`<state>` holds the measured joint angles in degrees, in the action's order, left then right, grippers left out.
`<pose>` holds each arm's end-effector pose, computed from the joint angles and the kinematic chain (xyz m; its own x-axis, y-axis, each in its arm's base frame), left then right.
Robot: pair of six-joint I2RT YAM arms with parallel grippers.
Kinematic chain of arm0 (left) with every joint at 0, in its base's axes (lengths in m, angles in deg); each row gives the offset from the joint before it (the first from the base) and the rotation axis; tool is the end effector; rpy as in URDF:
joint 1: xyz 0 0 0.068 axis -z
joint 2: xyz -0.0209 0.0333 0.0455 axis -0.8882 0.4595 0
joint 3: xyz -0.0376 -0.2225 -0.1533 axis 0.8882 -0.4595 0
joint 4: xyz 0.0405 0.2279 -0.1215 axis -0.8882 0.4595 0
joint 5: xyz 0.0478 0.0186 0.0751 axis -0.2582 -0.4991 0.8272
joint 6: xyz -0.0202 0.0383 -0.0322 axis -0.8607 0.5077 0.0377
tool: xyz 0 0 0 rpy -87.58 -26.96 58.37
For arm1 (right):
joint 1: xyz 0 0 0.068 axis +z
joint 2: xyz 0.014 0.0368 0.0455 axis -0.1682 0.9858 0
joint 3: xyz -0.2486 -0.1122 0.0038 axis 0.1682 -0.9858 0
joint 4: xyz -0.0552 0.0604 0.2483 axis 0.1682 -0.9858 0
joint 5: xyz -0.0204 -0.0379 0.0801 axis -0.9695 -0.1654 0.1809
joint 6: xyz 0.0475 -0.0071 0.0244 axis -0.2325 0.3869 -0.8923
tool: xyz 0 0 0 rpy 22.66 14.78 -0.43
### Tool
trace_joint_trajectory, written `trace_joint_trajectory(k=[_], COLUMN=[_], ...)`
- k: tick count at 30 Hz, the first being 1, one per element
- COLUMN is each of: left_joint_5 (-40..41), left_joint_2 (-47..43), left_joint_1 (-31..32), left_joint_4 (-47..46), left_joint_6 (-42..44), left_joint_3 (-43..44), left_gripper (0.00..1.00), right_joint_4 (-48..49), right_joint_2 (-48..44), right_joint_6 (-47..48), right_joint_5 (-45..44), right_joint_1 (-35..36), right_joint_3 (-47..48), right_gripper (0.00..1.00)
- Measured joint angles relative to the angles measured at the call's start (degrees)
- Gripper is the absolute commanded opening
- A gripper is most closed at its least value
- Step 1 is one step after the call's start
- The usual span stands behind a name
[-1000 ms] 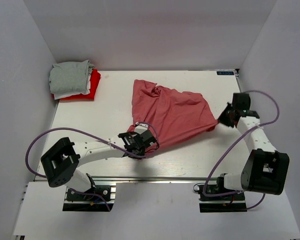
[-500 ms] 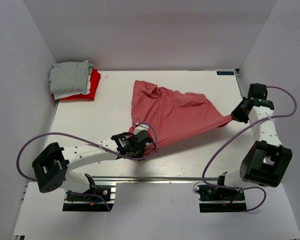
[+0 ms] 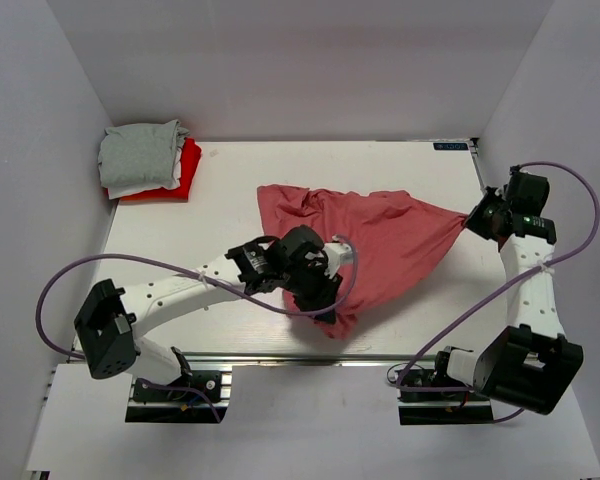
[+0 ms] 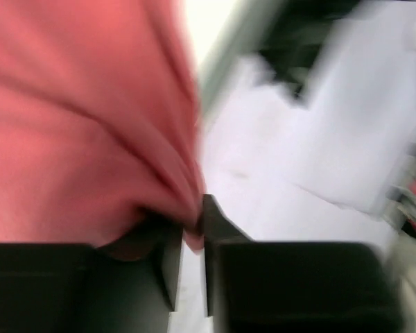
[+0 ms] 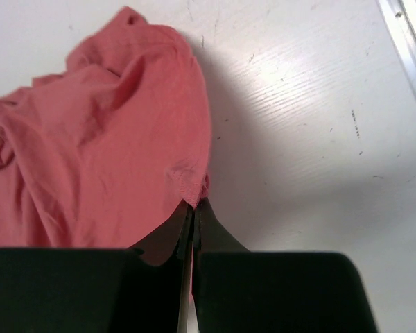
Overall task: Fold and stack the t-shirts
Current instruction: Flatten out the tshirt
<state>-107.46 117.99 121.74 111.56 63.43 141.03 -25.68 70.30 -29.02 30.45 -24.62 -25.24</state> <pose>0.1423 -0.2632 0.2628 -0.6955 0.5587 -0.4518 0.7178 0.5117 -0.4722 0.2596 -0.0657 0.3107 -0.5515 0.4694 -0.6895 0.3779 0.8775 0.2952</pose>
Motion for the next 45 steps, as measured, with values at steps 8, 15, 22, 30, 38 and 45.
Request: trace_joint_trajectory(k=[8,15,22,30,38,45], left_joint_5=[-12.55,-10.73,-1.79,10.40,6.62,-1.14], left_joint_2=[6.80,29.97,24.00,10.03,12.11,13.22], left_joint_1=[-1.03,-7.85,-8.68,-8.35,-7.74,-7.65], left_joint_4=[1.88,6.58,8.74,11.17,8.81,1.57], left_joint_6=[3.63,5.22,4.94,1.11,0.90,0.87], left_joint_3=[9.05,14.91,12.00,6.43,-0.50,-2.16], left_gripper=[0.08,0.40,0.81,0.98,0.84,0.58], right_joint_4=[-0.83,-1.97,-2.16,-2.08,-2.05,-2.03], right_joint_2=[-2.27,-0.57,-0.50,0.76,1.77,1.77], right_joint_6=[0.90,0.94,0.96,0.98,1.01,1.01], right_joint_5=[-0.15,-2.03,-3.37,-3.50,-3.43,-3.63], right_joint_1=[0.07,0.13,0.17,0.31,0.39,0.44], right_joint_3=[1.62,1.60,0.85,0.48,-0.02,-0.66], right_gripper=[0.00,0.00,0.00,0.00,0.00,0.00])
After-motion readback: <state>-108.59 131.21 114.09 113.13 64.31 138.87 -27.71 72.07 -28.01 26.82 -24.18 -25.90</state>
